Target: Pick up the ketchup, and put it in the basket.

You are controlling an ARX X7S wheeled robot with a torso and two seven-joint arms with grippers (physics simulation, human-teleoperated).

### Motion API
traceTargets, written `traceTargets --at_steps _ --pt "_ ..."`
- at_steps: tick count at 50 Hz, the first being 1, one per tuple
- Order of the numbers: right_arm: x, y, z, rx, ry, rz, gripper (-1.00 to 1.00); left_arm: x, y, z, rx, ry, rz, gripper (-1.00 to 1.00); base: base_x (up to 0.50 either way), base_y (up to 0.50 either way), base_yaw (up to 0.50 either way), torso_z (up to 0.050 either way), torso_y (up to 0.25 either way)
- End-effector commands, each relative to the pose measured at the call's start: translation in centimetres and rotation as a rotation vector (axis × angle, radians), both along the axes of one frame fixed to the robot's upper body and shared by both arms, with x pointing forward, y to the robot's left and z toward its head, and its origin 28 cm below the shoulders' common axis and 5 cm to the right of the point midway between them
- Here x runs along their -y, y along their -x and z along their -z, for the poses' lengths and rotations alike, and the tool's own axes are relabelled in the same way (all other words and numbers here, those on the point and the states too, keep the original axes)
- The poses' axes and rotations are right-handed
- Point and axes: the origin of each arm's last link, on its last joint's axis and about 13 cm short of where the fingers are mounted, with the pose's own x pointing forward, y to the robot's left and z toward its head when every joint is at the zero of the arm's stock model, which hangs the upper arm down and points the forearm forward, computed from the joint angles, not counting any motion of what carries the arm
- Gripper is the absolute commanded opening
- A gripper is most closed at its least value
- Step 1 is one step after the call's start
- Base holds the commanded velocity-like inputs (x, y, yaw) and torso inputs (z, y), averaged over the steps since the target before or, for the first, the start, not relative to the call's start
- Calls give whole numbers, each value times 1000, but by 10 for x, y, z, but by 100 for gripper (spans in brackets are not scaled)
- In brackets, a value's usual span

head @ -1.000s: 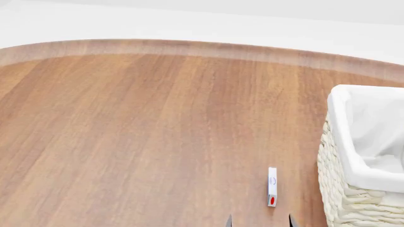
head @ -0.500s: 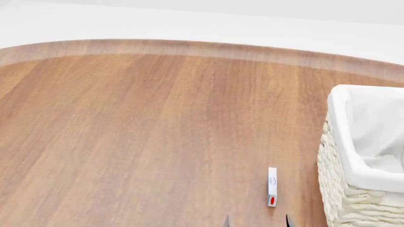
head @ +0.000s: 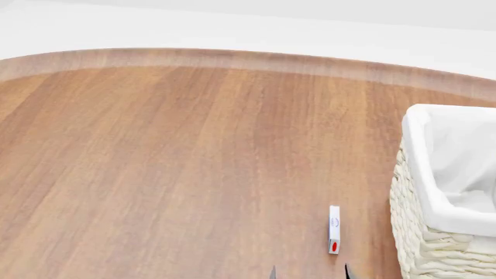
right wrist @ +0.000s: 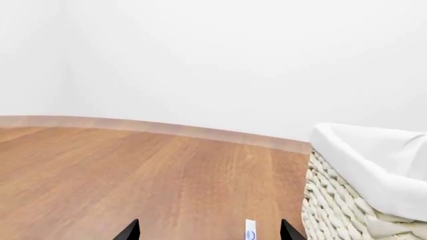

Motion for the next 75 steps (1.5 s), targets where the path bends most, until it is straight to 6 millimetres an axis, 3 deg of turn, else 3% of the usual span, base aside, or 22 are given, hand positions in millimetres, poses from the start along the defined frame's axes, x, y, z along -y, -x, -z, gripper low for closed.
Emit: traceTargets --at_steps 1,10,17,25,36,39,46,53,61,75 --pt "-1 0 0 -2 0 -5 100 2 -9 18 -13 20 -4 -100 0 0 0 0 0" --pt "-1 0 1 -3 1 -7 100 6 1 19 -21 30 -14 -100 0 0 0 0 0" --pt "0 0 1 -5 -3 -4 100 8 0 8 -7 32 -6 -100 0 0 0 0 0" --pt "0 -1 2 -9 -3 -5 100 11 -15 -26 41 21 4 -100 0 0 0 0 0" --pt "2 -1 2 -8 -7 5 100 34 -51 -110 120 9 157 -100 0 0 0 0 0" --pt "2 -1 2 -9 -5 4 100 38 -57 -123 118 17 190 -100 0 0 0 0 0" --pt "3 -1 4 -15 -6 5 100 48 -94 -163 134 42 309 -100 0 0 0 0 0" --pt "4 0 3 -17 -11 7 100 60 -128 -190 132 45 396 -100 0 0 0 0 0" --pt "5 -1 3 -27 -28 -3 100 82 -162 -191 78 57 536 -100 0 0 0 0 0" --pt "6 0 4 -34 -42 -5 100 96 -233 -226 172 -4 598 -100 0 0 0 0 1"
